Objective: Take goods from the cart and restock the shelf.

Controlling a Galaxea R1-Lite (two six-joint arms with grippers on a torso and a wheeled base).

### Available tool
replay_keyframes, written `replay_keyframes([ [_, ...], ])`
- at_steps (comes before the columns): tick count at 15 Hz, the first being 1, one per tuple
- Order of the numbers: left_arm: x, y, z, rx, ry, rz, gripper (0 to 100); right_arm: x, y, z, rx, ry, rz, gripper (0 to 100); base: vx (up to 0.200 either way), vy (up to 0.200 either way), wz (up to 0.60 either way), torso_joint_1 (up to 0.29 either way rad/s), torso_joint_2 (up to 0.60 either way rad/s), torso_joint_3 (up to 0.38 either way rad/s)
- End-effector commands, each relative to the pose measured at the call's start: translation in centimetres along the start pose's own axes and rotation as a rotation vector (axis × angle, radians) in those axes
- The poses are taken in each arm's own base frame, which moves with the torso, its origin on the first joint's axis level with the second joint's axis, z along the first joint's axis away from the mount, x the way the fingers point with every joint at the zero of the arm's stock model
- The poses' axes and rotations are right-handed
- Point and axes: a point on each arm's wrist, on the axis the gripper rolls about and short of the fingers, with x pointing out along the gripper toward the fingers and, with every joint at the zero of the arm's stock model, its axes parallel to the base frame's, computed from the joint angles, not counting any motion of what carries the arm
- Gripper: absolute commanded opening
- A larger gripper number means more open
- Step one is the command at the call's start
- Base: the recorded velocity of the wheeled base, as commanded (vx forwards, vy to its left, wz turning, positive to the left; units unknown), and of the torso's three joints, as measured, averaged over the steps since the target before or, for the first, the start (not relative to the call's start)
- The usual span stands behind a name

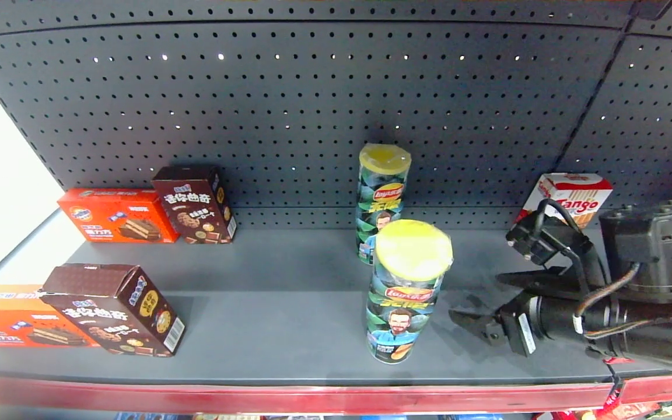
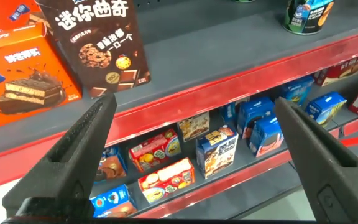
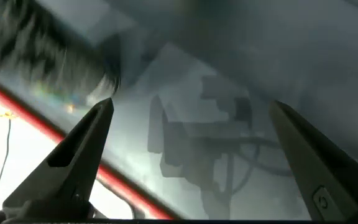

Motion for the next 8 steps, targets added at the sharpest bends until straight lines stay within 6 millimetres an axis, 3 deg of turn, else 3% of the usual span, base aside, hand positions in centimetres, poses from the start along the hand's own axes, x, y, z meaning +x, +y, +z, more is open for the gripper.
replay_keyframes([
  [1, 0.0, 0.0, 0.0, -0.001, 0.002, 0.0, 100, 1.5, 0.4, 0.3, -0.007, 0.02, 0.012, 100, 0.0, 0.0, 0.0, 0.0, 0.0, 0.0],
  [8, 0.0, 0.0, 0.0, -0.002, 0.002, 0.0, 100, 2.6, 1.3, 0.5, -0.024, 0.031, 0.041, 100, 0.0, 0.0, 0.0, 0.0, 0.0, 0.0],
])
